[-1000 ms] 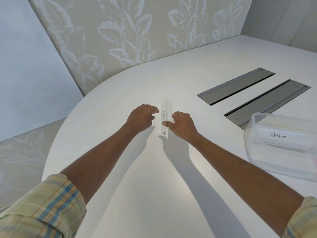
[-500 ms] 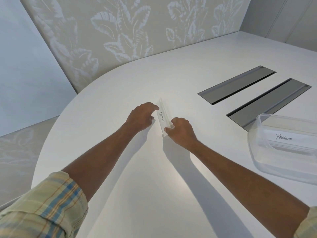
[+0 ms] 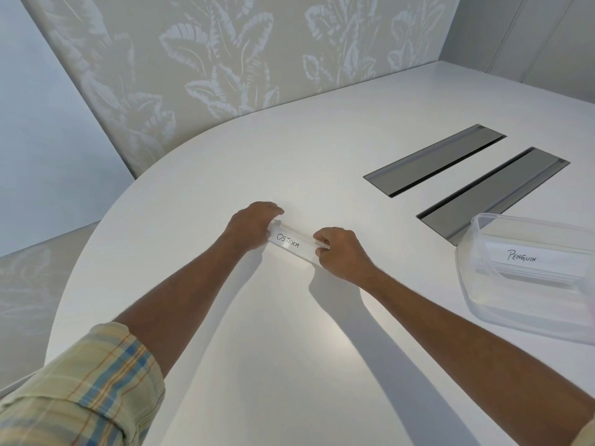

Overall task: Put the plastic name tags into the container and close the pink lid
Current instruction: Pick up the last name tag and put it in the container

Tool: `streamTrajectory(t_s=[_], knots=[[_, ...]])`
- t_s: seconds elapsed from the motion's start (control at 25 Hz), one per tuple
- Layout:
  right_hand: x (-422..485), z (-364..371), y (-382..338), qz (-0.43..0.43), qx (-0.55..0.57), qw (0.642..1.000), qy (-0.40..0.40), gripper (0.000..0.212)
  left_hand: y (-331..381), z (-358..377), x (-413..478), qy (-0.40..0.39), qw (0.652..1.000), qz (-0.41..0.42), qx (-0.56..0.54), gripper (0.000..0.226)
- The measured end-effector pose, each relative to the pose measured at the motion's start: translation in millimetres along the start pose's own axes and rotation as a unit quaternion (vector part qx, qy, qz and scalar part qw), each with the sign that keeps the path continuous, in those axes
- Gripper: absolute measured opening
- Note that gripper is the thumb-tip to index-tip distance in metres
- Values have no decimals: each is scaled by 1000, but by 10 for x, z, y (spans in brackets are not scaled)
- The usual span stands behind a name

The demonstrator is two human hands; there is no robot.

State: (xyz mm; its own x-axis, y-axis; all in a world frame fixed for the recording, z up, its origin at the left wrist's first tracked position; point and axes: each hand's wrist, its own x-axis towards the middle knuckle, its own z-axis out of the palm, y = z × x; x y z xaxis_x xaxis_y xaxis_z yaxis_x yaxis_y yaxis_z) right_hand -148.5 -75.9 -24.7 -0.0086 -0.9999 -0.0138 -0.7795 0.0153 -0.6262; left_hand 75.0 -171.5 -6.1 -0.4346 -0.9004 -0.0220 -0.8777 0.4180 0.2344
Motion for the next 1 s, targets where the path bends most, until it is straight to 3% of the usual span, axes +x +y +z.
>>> streamTrajectory(t_s=[0.12,0.8,1.0], knots=[[7,-33,43,-15,-10,1000,0,25,-55,10,-53,-18,1000,-11,12,56],[175,-276,282,-36,-21,995,-91,48,26,21,-396,-21,1000,-17,-7,42],[149,-301,279,-64,-26,994,-89,43,91,-15,-530,-28,999,-25,-11,39]])
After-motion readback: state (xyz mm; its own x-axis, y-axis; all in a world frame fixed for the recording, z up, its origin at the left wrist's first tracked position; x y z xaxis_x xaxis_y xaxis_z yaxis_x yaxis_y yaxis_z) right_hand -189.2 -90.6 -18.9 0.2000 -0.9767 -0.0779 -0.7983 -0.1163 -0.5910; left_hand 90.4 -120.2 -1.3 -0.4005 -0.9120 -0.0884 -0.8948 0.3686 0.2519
